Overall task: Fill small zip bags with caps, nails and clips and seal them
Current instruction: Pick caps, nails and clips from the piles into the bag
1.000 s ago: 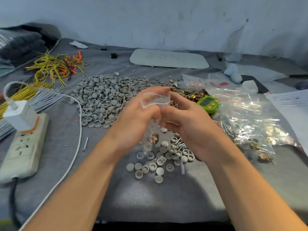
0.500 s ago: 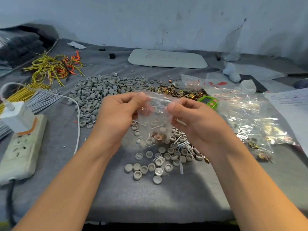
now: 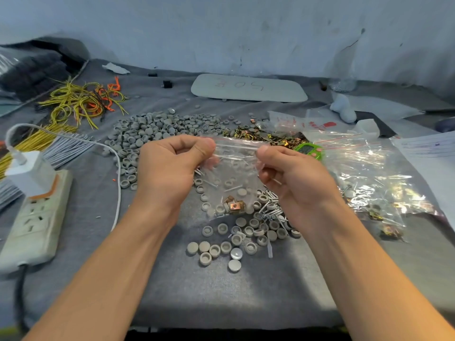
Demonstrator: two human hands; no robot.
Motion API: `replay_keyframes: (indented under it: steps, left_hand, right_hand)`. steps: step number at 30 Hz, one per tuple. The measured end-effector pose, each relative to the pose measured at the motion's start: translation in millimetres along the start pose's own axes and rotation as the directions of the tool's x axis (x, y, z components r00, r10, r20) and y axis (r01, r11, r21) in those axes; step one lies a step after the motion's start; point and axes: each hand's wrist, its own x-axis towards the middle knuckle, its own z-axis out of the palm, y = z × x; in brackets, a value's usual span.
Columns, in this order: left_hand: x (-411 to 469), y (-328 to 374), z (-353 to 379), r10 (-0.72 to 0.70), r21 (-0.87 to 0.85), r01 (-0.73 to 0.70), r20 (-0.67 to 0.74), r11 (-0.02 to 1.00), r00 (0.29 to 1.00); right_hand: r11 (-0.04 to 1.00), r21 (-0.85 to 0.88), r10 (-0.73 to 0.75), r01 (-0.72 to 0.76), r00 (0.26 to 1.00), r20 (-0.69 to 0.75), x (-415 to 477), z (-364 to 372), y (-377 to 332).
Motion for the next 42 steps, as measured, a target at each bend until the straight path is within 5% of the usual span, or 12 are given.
replay_keyframes:
  steps: [5, 13, 24, 28, 42]
  left_hand:
    - [1, -4, 4, 0.025, 0.022, -0.025, -0.026, 0.999, 0.999]
    - [-3, -4, 5, -0.017, 0.062, 0.006, 0.182, 0.998, 0.983]
    - [-2, -3, 8, -0.018, 0.033, 0.013, 0.157, 0.999, 0.987]
    - [-3, 0, 5, -0.041, 0.026, 0.036, 0.254, 0.999, 0.966]
    - [0, -3, 2, -0.06, 0.068, 0.053, 0.11, 0.996, 0.992]
  right_hand:
    - [0.999, -0.022, -0.044, 0.043, 0.998, -0.037, 3, 4, 0]
    - [0.963, -0.191, -0.166, 0.188, 0.978, 0.123, -3, 13, 8]
    - [0.948, -0.16, -0.267, 0.276, 0.961, 0.078, -2, 22, 12]
    - [0.947, -0.161, -0.264, 0.279, 0.959, 0.107, -3, 19, 11]
    - [0.97, -0.133, -0.203, 0.205, 0.979, 0.026, -2, 8, 5]
